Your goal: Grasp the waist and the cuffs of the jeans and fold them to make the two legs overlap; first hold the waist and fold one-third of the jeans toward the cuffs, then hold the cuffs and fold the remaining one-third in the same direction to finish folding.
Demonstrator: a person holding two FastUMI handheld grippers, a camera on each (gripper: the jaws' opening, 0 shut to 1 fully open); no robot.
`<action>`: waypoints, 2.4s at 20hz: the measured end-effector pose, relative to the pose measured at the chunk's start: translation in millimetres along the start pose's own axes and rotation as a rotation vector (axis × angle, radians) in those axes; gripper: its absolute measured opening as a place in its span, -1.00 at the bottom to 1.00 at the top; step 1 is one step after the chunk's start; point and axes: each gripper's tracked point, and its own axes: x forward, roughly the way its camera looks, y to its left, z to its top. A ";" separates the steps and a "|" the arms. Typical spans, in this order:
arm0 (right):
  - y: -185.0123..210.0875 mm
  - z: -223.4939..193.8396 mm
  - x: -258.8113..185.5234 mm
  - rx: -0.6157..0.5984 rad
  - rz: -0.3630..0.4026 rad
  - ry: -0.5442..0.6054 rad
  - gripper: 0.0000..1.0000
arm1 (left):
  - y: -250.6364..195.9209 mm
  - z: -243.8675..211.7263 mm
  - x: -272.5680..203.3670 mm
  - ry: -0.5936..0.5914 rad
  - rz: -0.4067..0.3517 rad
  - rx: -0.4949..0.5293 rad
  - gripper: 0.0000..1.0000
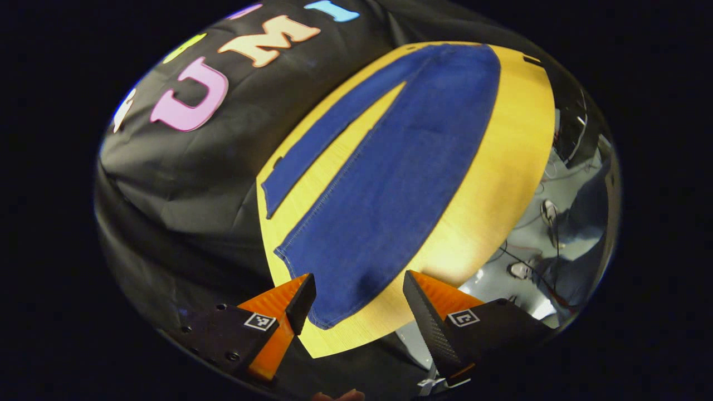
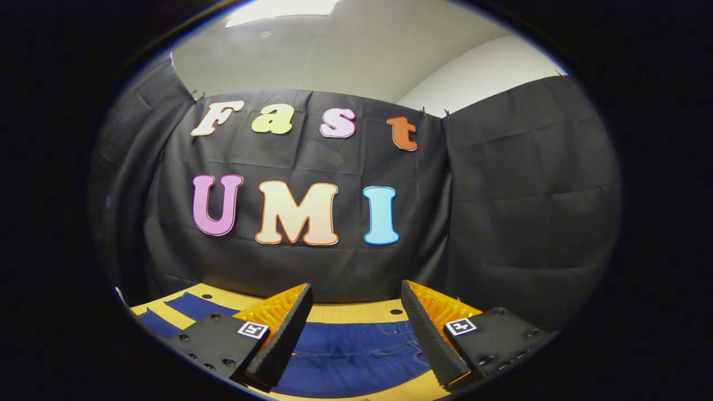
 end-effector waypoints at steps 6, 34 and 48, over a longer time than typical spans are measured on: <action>-4.9 0.3 -1.8 -0.032 -0.040 0.006 0.97 | -4.6 -9.0 19.0 0.034 -0.064 0.088 0.84; -135.6 -164.9 21.8 -0.426 0.042 0.379 0.97 | -9.6 6.6 58.9 0.201 -0.196 0.281 -1.00; -172.3 -332.8 33.7 -0.662 0.308 0.805 1.00 | -10.7 5.6 58.6 0.281 -0.201 0.256 -1.00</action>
